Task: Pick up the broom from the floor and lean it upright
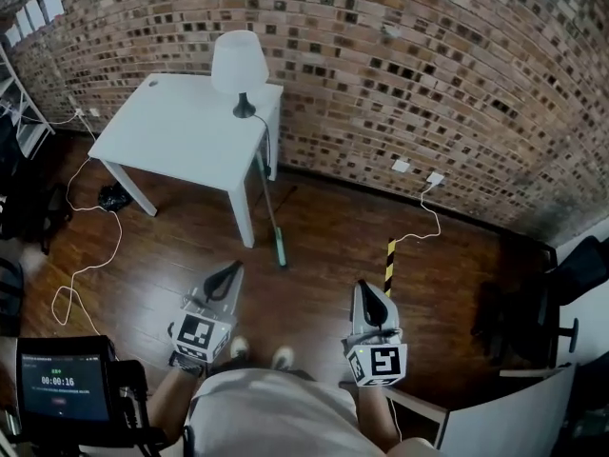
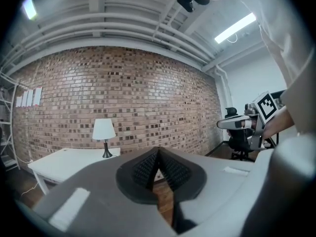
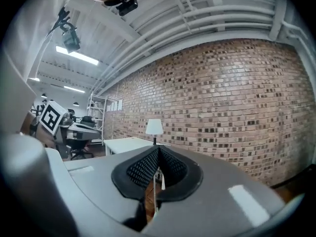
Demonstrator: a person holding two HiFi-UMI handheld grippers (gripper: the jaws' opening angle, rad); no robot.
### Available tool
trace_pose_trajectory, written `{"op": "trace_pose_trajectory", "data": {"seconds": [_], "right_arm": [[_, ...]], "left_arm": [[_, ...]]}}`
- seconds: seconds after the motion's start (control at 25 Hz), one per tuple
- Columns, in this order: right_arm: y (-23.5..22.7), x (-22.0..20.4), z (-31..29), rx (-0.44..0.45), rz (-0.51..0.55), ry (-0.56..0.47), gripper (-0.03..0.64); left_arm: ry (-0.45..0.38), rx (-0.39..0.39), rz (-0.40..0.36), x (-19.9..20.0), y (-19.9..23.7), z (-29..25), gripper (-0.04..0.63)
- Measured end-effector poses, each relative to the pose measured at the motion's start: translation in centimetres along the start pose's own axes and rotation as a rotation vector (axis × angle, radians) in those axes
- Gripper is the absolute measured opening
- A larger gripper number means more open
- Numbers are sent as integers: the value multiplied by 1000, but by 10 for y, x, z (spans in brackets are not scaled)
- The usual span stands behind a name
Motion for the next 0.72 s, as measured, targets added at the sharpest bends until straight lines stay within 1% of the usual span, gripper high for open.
{"op": "trace_pose_trajectory", "data": {"seconds": [0.08, 0.16, 0.36, 0.48, 0.6, 0.72], "right_arm": [[5, 3, -2, -20, 9, -11, 11], [13, 5, -6, -12, 20, -11, 11], [35, 9, -30, 23, 11, -6, 11], [53, 15, -47, 39, 31, -4, 11], [72, 16, -56, 68, 60, 1, 11], [87, 8, -57, 80, 46, 11, 11]], "left_arm": [[-9, -14, 0, 2, 5, 3, 2], [-16, -23, -15, 4, 16, 6, 2], [-27, 17, -54, 25, 59, 13, 2], [-27, 15, -62, 36, 77, 17, 2], [-23, 20, -67, 29, 87, 30, 2], [-7, 34, -54, 16, 94, 44, 2]]}}
Point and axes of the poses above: the fingertips, and each gripper's own axes: z backward along the fingers, y to its left, x out of its top, the point moved 4 cm from there along z, backward along the fingers, and after that the axes turned 10 degrees about -y, right-handed, at the moved point
